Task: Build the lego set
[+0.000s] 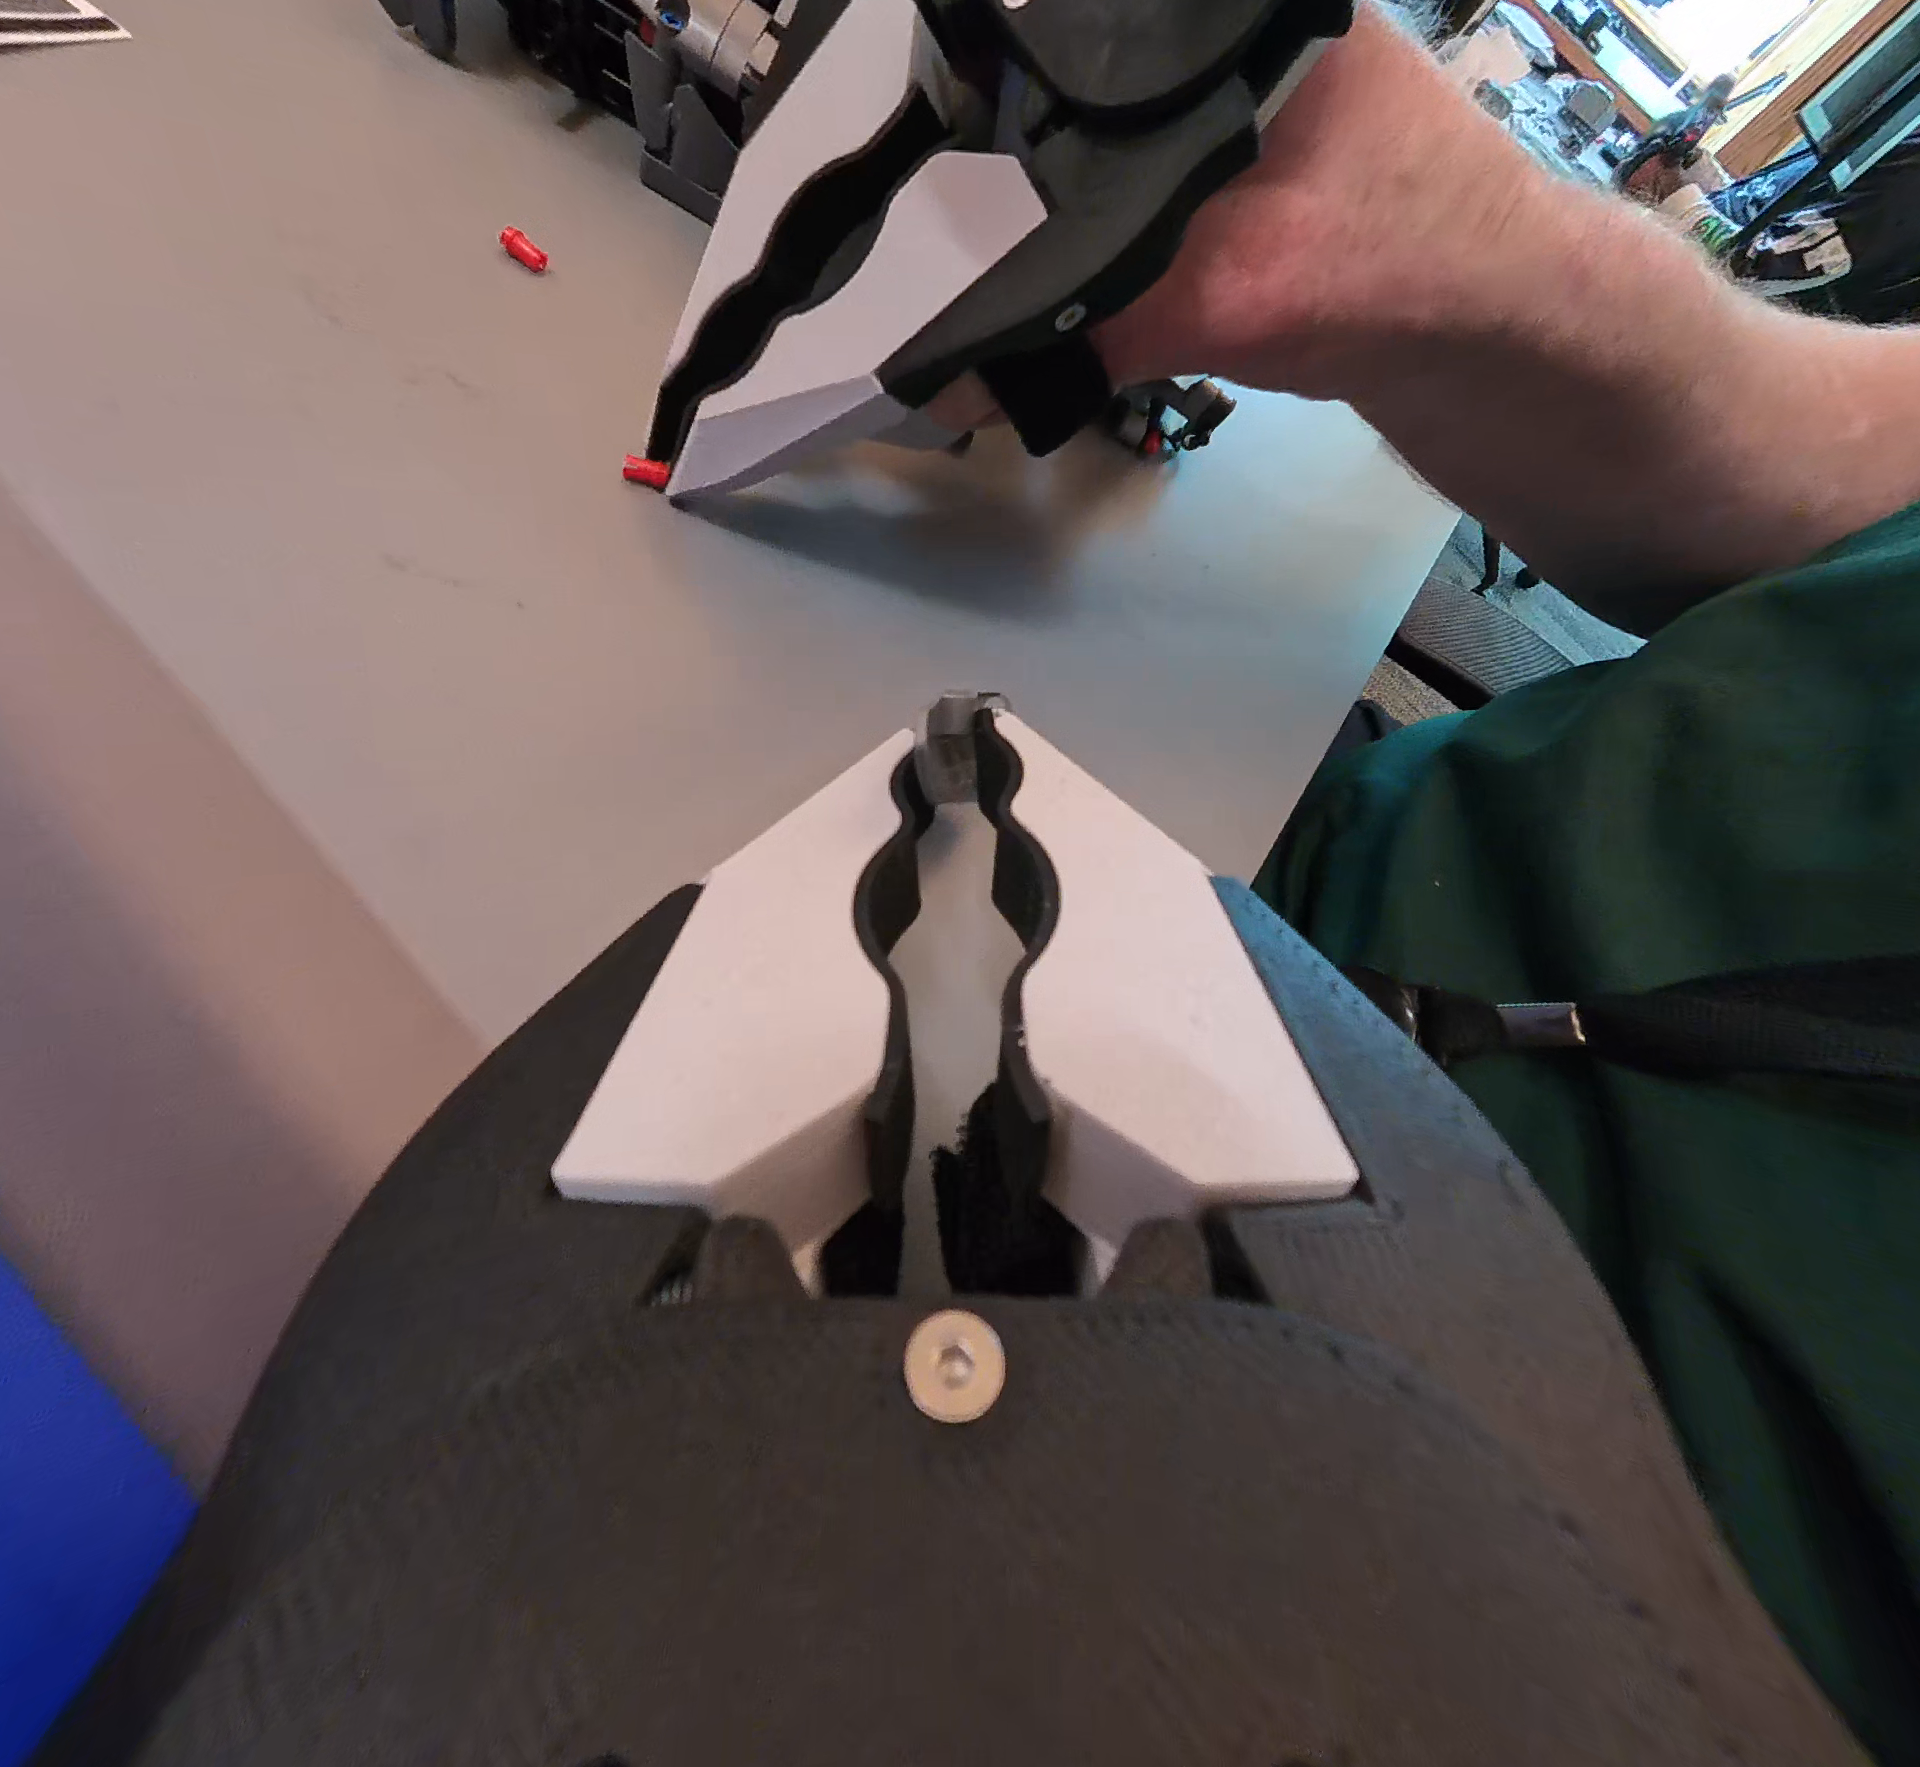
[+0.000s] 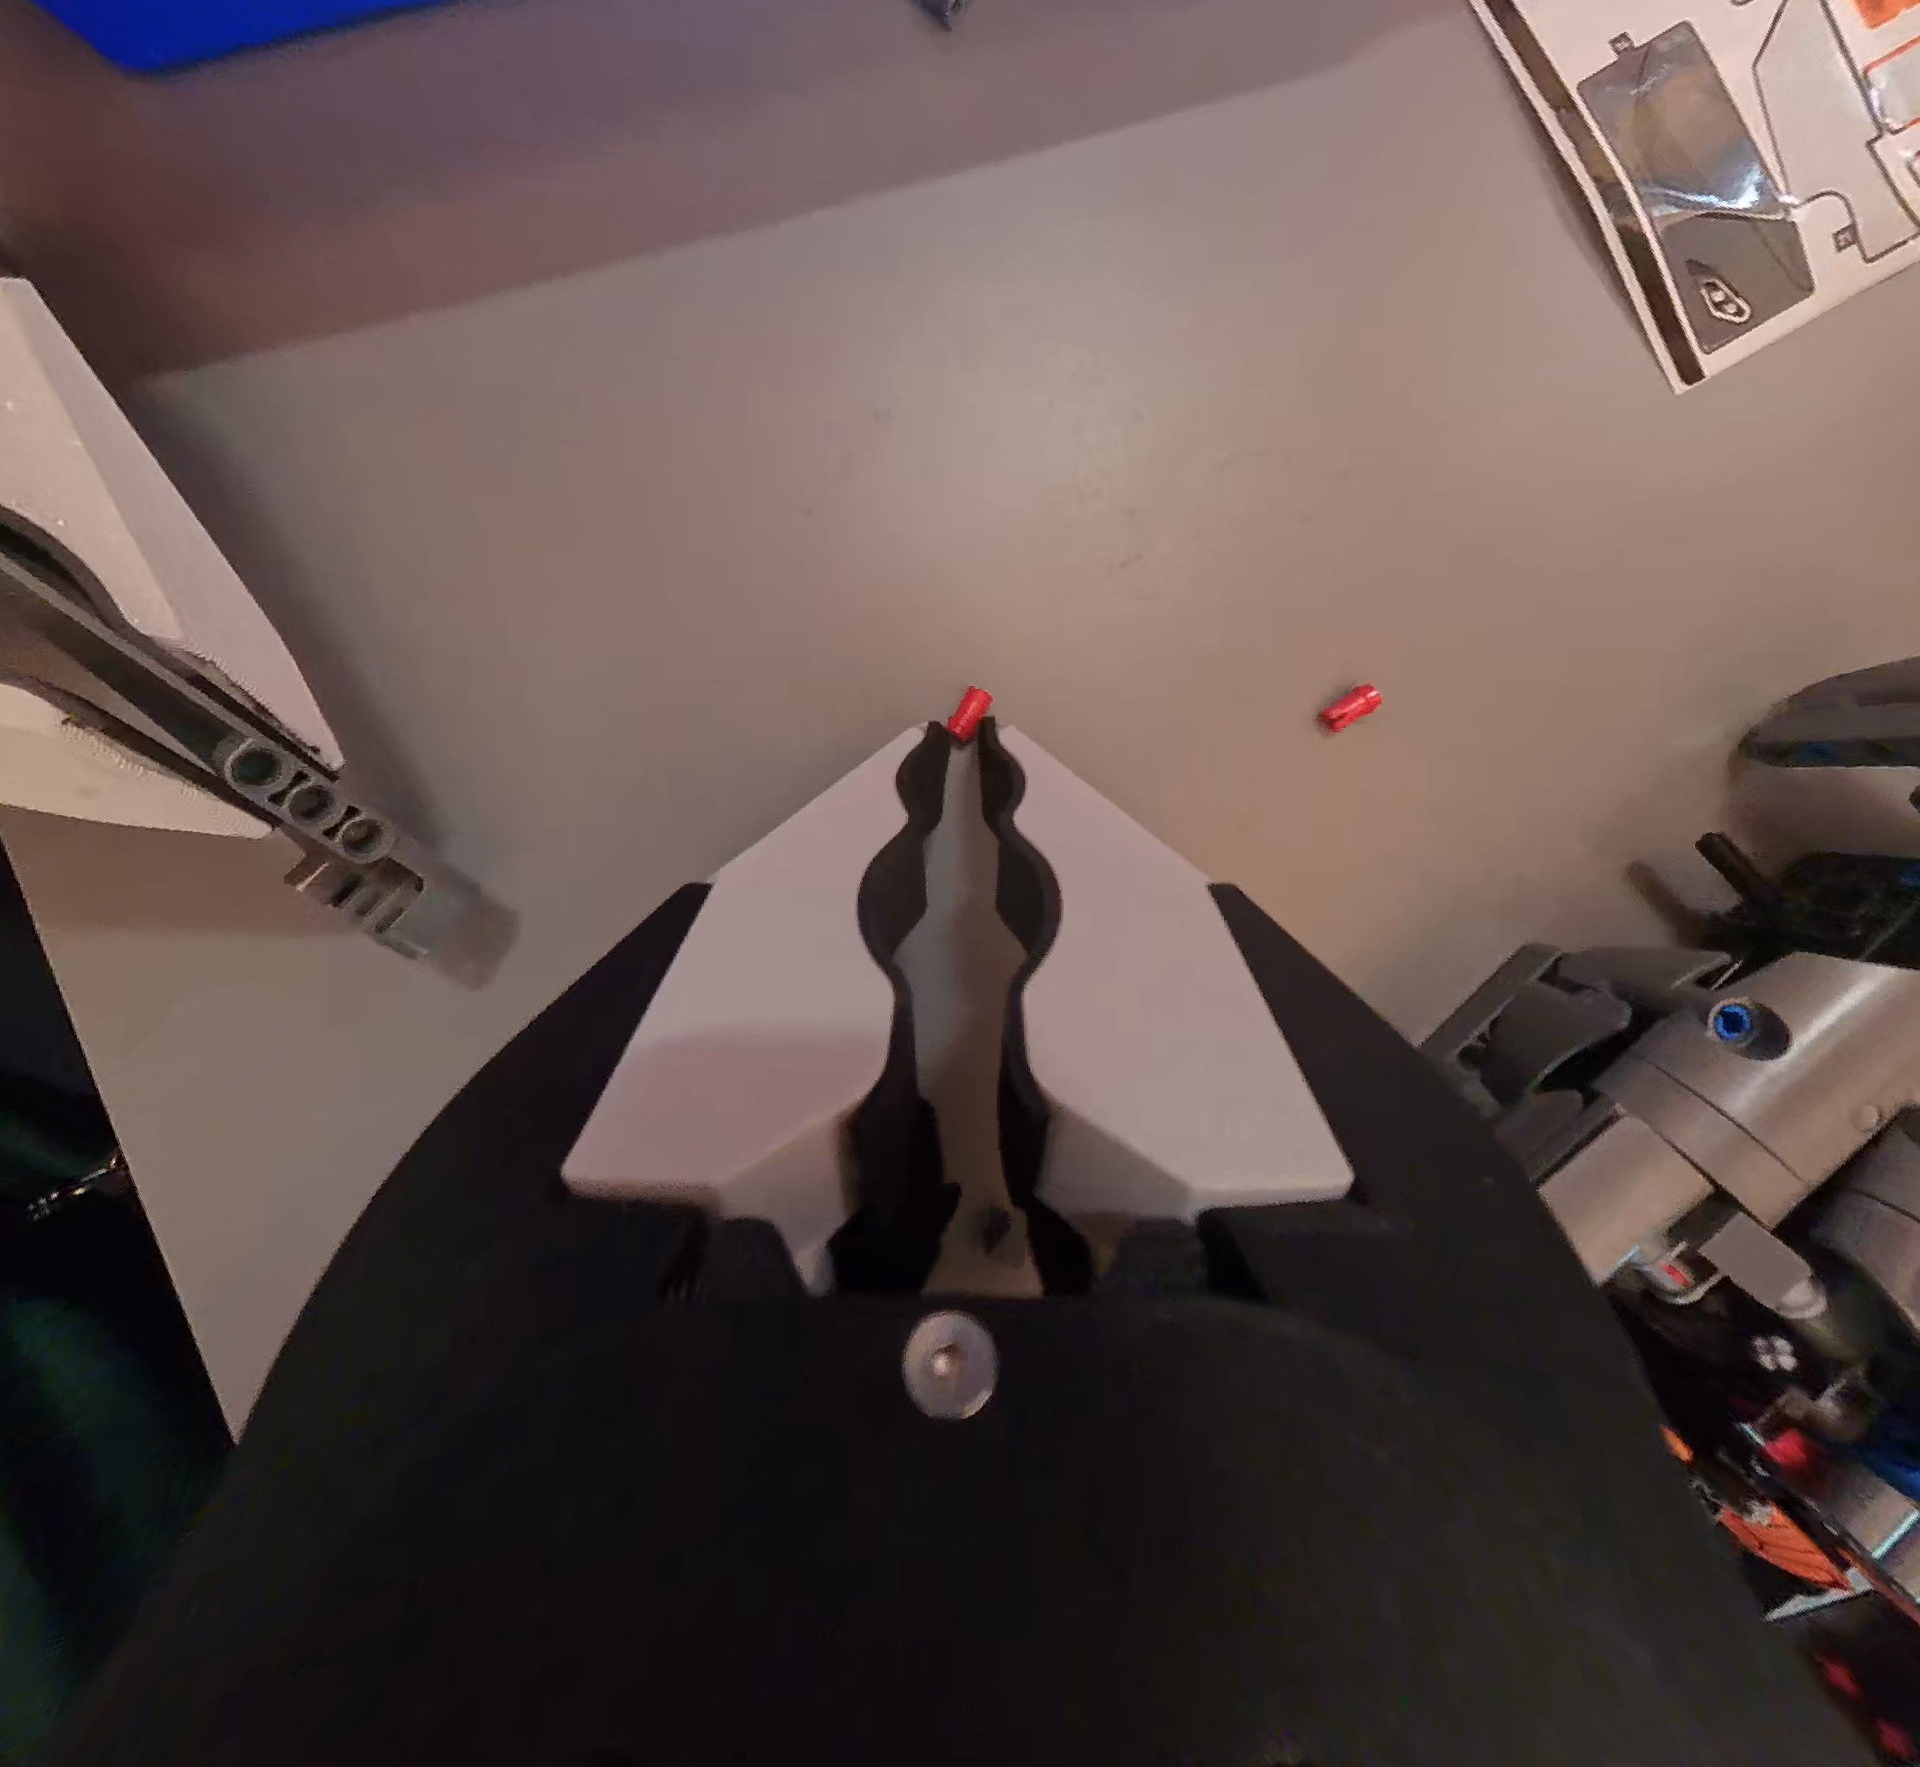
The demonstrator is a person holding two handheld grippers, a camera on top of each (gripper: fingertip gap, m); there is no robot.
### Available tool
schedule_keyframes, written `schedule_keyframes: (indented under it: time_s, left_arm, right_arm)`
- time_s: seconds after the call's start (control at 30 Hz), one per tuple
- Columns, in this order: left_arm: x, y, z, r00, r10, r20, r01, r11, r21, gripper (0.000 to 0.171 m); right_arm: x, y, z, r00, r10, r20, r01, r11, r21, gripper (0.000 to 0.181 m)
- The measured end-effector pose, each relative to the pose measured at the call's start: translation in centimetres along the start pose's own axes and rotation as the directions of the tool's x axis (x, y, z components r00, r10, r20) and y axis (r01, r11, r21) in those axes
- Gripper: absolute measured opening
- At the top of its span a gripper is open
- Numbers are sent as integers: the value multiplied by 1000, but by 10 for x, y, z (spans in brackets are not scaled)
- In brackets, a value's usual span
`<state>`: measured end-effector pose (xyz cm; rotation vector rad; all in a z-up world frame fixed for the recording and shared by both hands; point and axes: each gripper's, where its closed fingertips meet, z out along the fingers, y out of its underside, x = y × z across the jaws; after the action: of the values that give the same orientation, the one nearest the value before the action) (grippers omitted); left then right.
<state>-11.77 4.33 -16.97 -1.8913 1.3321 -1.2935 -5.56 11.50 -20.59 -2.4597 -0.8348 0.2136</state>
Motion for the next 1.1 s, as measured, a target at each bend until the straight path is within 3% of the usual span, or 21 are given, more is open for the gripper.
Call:
schedule_keyframes:
  time_s: [0.57,1.0,1.1]
  left_arm:
    - [-1,0,1,1000,-5,-3,5,1000,-5,5]
    - [-1,0,1,1000,-6,-7,6,1000,-2,5]
    - [-1,0,1,1000,-6,-8,6,1000,-2,5]
  right_arm:
    - [-1,-6,4,998,29,64,-30,999,15,15]
    - [-14,-7,3,990,-117,77,114,992,52,8]
    - [-12,-5,1,993,-110,47,107,993,51,20]
